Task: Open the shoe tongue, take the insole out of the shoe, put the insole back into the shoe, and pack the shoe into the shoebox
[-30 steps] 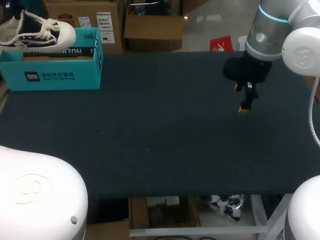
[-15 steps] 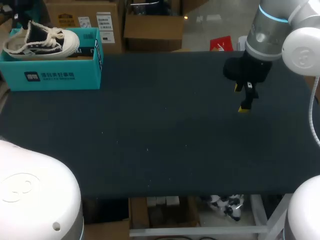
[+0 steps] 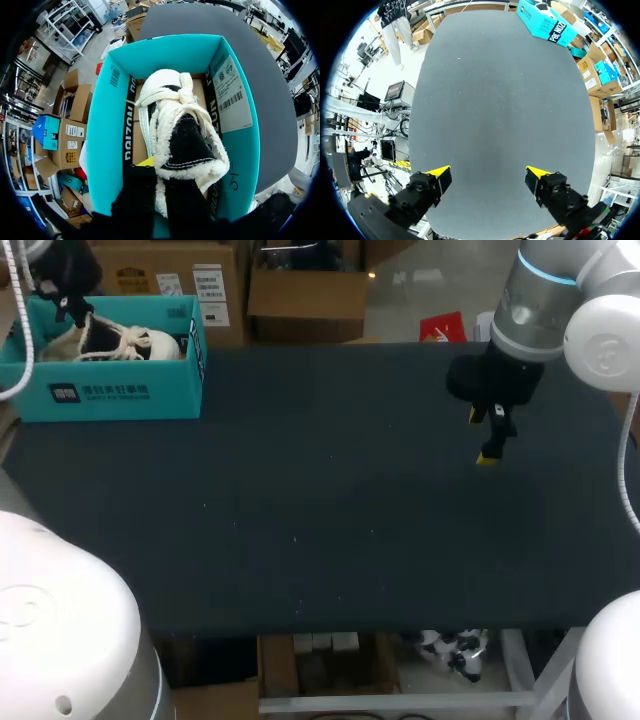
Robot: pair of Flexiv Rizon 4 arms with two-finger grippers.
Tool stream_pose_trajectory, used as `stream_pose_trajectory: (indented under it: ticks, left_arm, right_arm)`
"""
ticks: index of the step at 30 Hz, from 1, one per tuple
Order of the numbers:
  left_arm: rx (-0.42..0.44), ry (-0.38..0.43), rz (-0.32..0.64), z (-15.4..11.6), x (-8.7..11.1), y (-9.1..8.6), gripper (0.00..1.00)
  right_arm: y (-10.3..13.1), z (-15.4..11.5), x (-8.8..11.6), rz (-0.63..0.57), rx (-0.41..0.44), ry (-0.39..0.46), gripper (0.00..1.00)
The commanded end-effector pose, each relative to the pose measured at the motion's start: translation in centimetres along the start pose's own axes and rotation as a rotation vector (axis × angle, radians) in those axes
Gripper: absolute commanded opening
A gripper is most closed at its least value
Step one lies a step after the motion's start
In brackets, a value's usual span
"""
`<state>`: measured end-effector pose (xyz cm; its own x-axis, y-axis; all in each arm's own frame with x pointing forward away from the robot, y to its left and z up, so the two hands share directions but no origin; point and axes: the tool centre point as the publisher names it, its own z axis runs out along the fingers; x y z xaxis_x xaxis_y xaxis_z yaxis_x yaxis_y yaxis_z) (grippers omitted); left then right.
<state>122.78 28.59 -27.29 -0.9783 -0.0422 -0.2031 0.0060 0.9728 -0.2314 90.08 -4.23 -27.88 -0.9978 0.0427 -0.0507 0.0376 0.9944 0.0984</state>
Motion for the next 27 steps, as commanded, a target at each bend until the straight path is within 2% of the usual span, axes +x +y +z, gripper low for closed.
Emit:
stream_pose_trajectory:
  ticks: [1,2,3,6,7,8,11,15,21,27]
  left_arm:
    - [-0.006,0.125,-0.003,2.3,-1.2,-0.2,0.00]
    - [-0.017,0.128,-0.006,2.6,-1.1,-0.4,0.00]
    - [-0.017,0.129,-0.006,2.7,-1.1,-0.5,0.34]
    - [-0.023,0.140,-0.009,3.3,-0.9,-0.8,0.69]
    - [-0.035,0.143,-0.013,3.5,-0.9,-0.9,0.88]
    - [-0.036,0.144,-0.016,3.5,-1.0,-0.9,0.98]
    - [-0.036,0.135,-0.021,2.8,-0.9,-1.3,1.00]
    - [-0.019,0.100,0.002,-0.6,-0.1,-2.7,1.00]
    - [-0.018,0.059,0.022,-6.5,2.0,-6.5,1.00]
    - [-0.073,0.067,0.029,-10.0,4.8,-10.3,1.00]
  right_arm:
    - [0.0,0.1,0.0,0.000,0.000,-0.002,1.00]
    - [0.0,0.1,0.0,0.000,0.000,-0.002,1.00]
    - [0.0,0.1,0.0,0.000,0.000,-0.002,1.00]
    - [0.0,0.1,0.0,0.000,0.000,-0.002,1.00]
    - [0.0,0.1,0.0,0.000,0.000,-0.002,1.00]
    - [0.0,0.1,0.0,0.000,0.000,-0.002,1.00]
    - [0.0,0.1,0.0,0.000,0.000,-0.002,1.00]
    - [0.0,0.1,0.0,0.000,0.000,-0.002,1.00]
    - [0.0,0.1,0.0,0.000,0.000,-0.002,1.00]
    - [0.0,0.1,0.0,0.000,0.000,-0.002,1.00]
